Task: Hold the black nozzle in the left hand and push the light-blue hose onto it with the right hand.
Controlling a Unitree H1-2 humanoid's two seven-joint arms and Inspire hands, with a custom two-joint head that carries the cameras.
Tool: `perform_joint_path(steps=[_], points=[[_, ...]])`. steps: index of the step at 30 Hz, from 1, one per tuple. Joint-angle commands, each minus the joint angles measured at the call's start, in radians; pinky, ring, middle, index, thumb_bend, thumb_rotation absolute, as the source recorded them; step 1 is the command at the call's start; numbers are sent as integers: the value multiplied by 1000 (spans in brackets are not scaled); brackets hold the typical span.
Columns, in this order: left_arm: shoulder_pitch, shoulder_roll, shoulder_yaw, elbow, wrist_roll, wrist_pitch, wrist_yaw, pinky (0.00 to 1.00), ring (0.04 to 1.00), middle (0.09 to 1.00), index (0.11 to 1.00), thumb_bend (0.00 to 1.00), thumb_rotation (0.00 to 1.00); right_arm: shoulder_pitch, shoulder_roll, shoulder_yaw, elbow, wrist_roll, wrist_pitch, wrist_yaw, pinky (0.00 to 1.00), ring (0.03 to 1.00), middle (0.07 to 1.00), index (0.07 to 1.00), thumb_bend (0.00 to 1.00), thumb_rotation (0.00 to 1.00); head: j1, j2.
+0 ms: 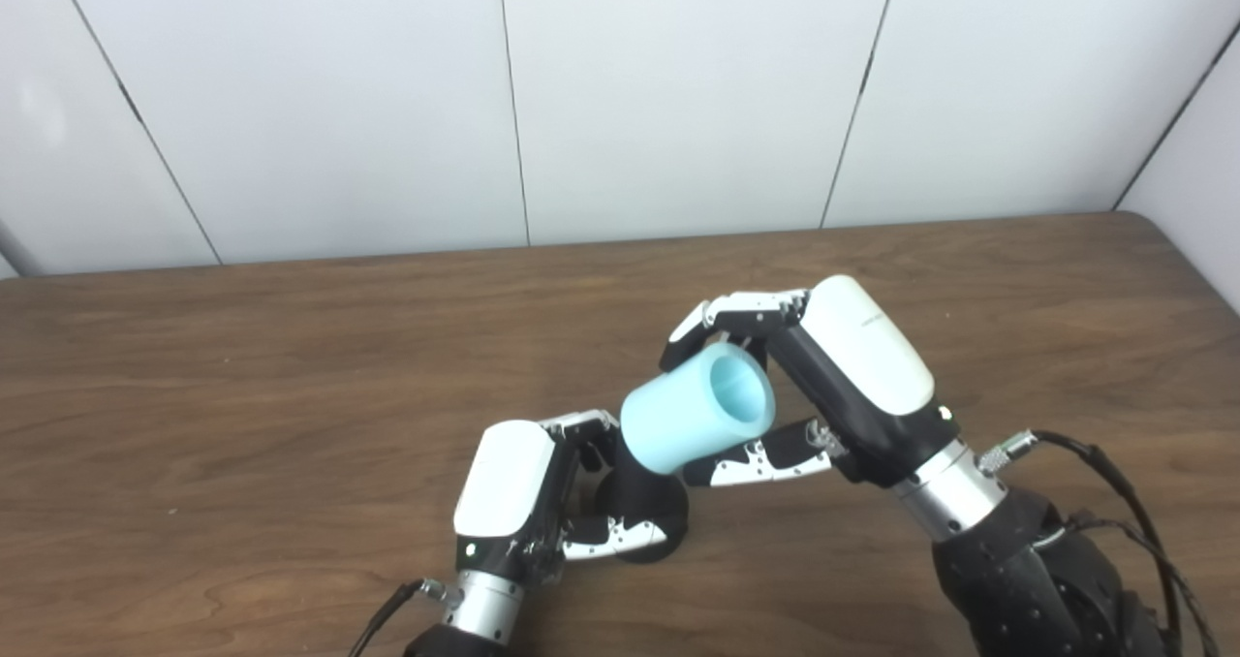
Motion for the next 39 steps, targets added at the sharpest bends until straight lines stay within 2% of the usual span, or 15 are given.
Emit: perform_joint_path(steps=[1, 11, 21, 34, 39], points=[[15, 8, -11, 23, 20, 15, -25, 436, 484, 482, 489, 503, 0, -18, 5, -4, -19, 7, -7, -7, 285, 401, 535, 519, 491, 0, -2, -1], [16, 2, -18, 36, 20, 10, -18, 437, 477, 468, 499, 503, 0, -51, 7, 2, 9, 20, -17, 1, 311, 400, 517, 510, 496, 0, -6, -1], [15, -8, -28, 44, 23, 9, -4, 433, 477, 466, 500, 504, 0, -80, -21, -3, 21, 30, -8, 40, 312, 399, 519, 513, 495, 0, -7, 0], [15, -4, -33, 35, 29, 22, -12, 435, 474, 467, 500, 504, 0, -119, -35, 8, 34, 37, 35, 102, 311, 389, 507, 522, 495, 0, -2, 1], [16, 0, -33, 34, 29, 18, -11, 438, 480, 470, 498, 503, 0, -157, -71, 36, 47, 30, 48, 170, 307, 379, 493, 542, 492, 0, -4, 3]])
